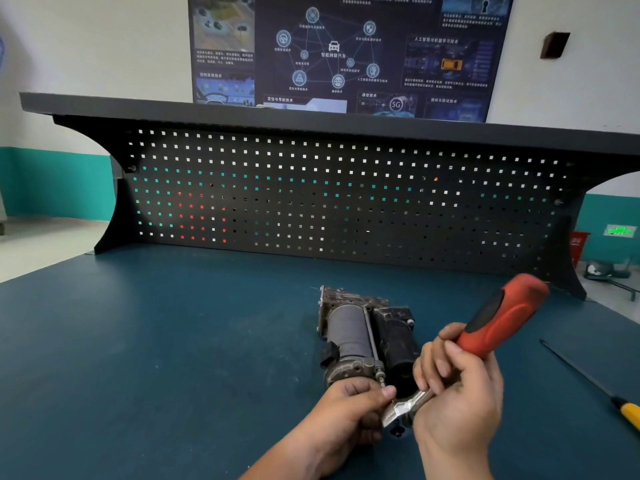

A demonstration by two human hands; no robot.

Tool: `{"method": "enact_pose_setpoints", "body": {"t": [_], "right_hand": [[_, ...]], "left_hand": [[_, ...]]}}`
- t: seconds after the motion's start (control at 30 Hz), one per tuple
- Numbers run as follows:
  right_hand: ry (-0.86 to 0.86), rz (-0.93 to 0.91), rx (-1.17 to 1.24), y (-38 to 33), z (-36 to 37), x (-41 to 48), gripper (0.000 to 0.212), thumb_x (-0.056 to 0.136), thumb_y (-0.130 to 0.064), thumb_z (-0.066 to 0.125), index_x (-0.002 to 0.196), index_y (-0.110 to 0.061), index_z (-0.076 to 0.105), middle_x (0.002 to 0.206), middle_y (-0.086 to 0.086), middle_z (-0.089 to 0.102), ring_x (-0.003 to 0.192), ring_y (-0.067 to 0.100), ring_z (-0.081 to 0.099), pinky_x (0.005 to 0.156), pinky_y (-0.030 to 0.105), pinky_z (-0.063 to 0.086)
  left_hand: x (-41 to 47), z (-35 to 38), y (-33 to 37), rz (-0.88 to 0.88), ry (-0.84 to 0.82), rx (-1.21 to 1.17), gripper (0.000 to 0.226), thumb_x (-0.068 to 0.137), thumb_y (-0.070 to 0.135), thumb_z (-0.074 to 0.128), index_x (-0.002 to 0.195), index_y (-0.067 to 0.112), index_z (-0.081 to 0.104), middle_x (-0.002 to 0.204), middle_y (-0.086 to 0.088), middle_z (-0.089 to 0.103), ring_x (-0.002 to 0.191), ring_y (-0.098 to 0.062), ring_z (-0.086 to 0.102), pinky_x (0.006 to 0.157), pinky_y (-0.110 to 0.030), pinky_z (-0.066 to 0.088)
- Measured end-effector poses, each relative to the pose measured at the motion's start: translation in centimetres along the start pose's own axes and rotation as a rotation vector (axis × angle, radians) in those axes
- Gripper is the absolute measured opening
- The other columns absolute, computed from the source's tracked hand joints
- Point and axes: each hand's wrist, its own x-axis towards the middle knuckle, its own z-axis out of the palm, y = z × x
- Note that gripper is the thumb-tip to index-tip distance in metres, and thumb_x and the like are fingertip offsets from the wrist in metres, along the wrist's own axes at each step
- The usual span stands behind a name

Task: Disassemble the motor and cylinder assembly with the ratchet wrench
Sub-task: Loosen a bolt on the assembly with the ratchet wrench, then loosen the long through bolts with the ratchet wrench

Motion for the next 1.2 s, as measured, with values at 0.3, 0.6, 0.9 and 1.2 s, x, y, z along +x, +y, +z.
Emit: {"method": "enact_pose_setpoints", "body": {"t": [0.3, 0.6, 0.9, 1.2], "right_hand": [[-0.015, 0.026, 0.015, -0.1, 0.1, 0.1, 0.029, 0.068, -0.007, 0.040, 0.058, -0.022, 0.063, 0.043, -0.008, 0.033, 0.032, 0.004, 0.026, 0.037, 0.013, 0.025], [-0.010, 0.085, 0.017, -0.6, -0.2, 0.4, 0.047, 0.088, 0.007, 0.027, 0.062, -0.016, 0.059, 0.045, -0.005, 0.033, 0.032, 0.004, 0.026, 0.035, 0.015, 0.022], [0.041, 0.184, 0.062, -1.4, 0.2, 0.6, 0.048, 0.087, 0.008, 0.027, 0.058, -0.012, 0.059, 0.041, -0.002, 0.030, 0.028, 0.005, 0.023, 0.040, 0.013, 0.015], [-0.195, 0.203, 0.313, -4.3, -1.0, 0.9, 0.030, 0.082, 0.015, 0.031, 0.095, 0.014, 0.058, 0.053, 0.002, 0.019, 0.046, 0.013, 0.013, 0.044, 0.029, 0.019]], "left_hand": [[0.0, 0.2, 0.1, -0.007, -0.002, -0.015, 0.019, 0.061, 0.027, 0.074, 0.060, 0.016, 0.059, 0.048, 0.002, 0.046, 0.041, -0.007, 0.041, 0.040, -0.017, 0.039], [0.0, 0.2, 0.4, -0.010, -0.031, -0.009, 0.020, 0.065, 0.032, 0.069, 0.065, 0.013, 0.075, 0.058, -0.002, 0.060, 0.049, -0.011, 0.053, 0.046, -0.020, 0.043], [0.8, -0.2, 0.4, -0.040, -0.003, -0.026, 0.033, 0.085, 0.025, 0.059, 0.061, 0.011, 0.076, 0.059, -0.003, 0.064, 0.053, -0.013, 0.057, 0.054, -0.023, 0.047], [0.9, -0.3, 0.2, -0.032, 0.033, -0.037, 0.038, 0.090, 0.025, 0.057, 0.062, 0.008, 0.075, 0.062, -0.011, 0.067, 0.050, -0.017, 0.059, 0.049, -0.021, 0.045]]}}
